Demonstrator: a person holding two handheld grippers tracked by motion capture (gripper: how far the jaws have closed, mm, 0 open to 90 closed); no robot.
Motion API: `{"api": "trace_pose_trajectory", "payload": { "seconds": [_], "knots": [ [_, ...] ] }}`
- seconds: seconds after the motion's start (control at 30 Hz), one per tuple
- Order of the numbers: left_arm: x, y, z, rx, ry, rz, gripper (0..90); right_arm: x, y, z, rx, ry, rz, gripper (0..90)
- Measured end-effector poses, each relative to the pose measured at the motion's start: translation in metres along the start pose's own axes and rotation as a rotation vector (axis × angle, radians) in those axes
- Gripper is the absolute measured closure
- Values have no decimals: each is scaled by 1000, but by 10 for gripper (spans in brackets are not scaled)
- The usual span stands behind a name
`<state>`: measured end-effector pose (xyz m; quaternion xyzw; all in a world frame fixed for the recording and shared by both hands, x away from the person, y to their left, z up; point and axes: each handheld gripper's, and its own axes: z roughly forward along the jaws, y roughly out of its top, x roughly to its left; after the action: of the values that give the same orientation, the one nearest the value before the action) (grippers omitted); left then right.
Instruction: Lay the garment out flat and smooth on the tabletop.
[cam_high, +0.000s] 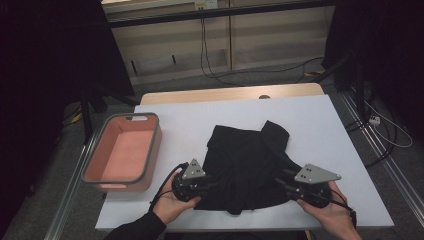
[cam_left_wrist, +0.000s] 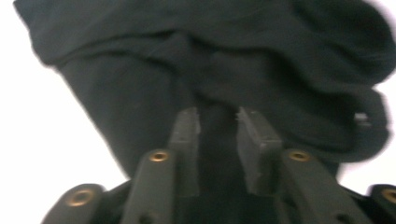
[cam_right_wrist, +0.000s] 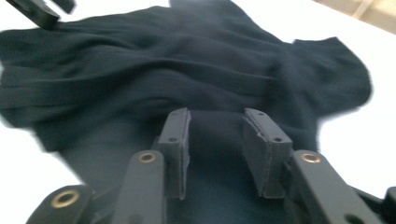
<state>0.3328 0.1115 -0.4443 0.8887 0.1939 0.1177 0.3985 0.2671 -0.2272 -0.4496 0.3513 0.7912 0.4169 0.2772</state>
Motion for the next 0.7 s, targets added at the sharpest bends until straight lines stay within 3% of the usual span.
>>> {"api": "trace_pose_trajectory", "payload": {
  "seconds": [0.1,0.2,0.3,0.5,0.7],
  "knots": [
    [-14,-1,2,-3,-22,38,520,17,2,4,8,55,-29,664],
    [-25,-3,6,10,-16,82,403,34,2,10,29,112,-68,675],
    [-32,-4,8,7,-10,100,327,52,3,16,47,157,-104,672],
    [-38,-3,4,-17,-9,102,295,77,4,23,69,232,-165,626],
    [-42,-3,5,-18,-16,132,301,81,4,36,93,215,-207,598]
  ]
}}
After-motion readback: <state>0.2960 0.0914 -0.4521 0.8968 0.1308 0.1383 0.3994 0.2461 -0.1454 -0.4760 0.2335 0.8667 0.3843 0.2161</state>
